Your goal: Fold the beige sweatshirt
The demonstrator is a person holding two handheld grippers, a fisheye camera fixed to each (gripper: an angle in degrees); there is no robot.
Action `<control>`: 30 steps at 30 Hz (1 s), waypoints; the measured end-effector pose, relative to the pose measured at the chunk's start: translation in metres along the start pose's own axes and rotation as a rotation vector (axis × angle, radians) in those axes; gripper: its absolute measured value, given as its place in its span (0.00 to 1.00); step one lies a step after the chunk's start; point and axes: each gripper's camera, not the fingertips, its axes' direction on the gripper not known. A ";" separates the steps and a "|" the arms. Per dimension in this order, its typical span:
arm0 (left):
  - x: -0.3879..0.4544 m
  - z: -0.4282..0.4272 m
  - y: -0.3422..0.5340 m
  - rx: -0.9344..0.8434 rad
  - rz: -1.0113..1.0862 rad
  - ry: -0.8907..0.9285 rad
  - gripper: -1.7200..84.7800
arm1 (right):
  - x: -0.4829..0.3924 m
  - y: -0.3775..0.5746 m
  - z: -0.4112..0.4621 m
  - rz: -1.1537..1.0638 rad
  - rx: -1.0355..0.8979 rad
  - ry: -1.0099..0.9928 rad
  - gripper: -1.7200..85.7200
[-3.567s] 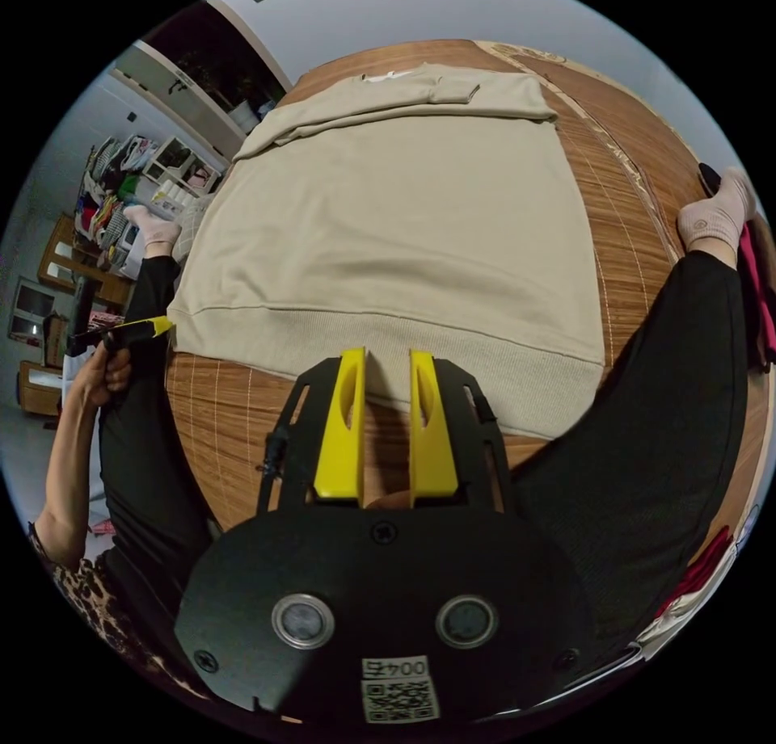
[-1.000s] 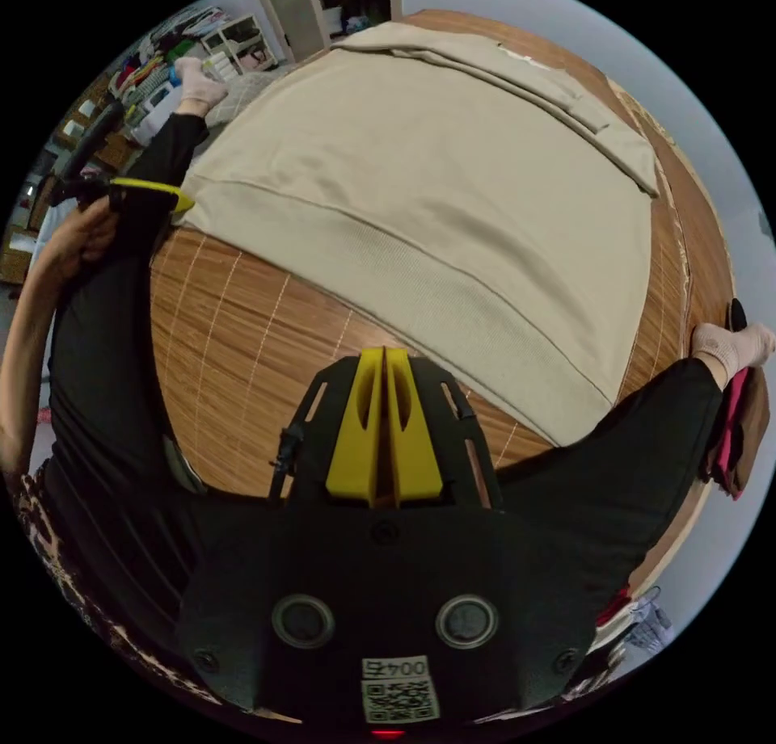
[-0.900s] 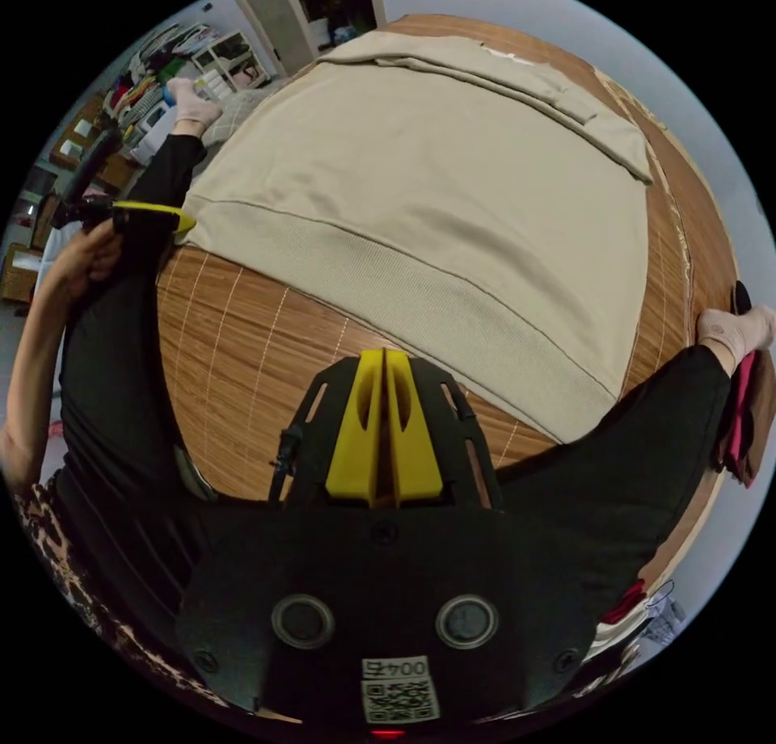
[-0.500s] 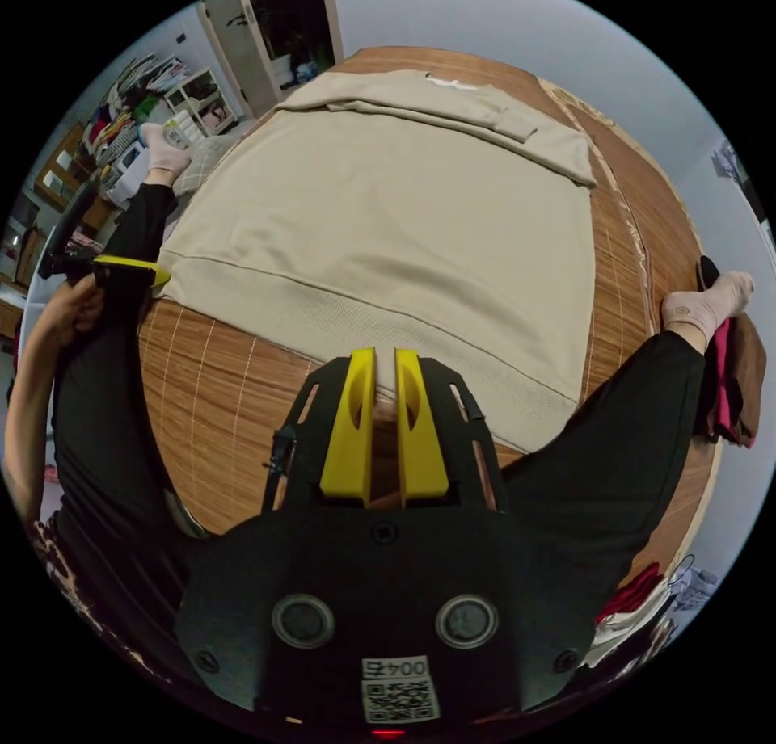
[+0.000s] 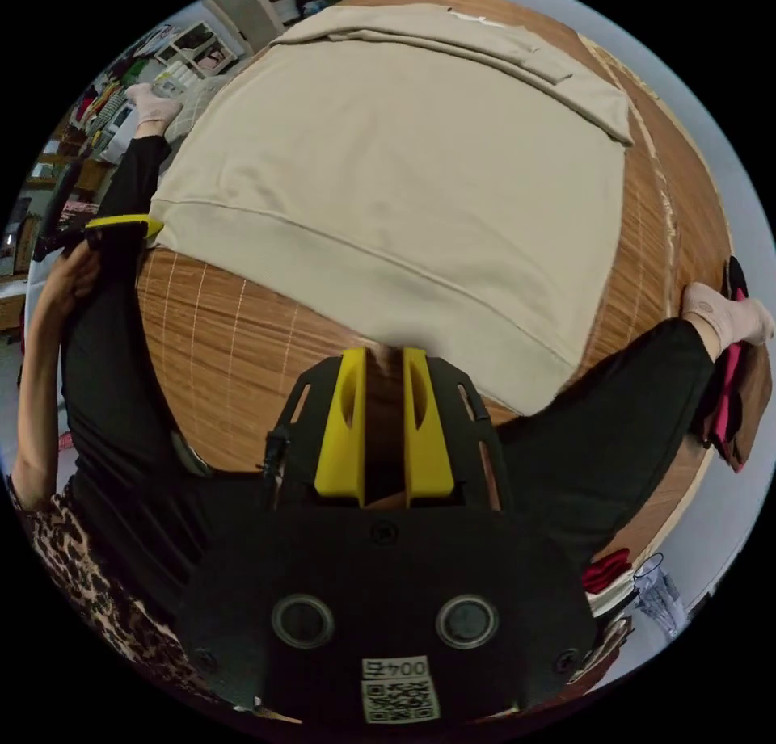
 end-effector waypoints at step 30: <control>-0.031 -0.028 0.001 0.074 -0.069 0.225 0.13 | 0.149 -0.112 -0.138 0.246 -0.249 -0.112 0.10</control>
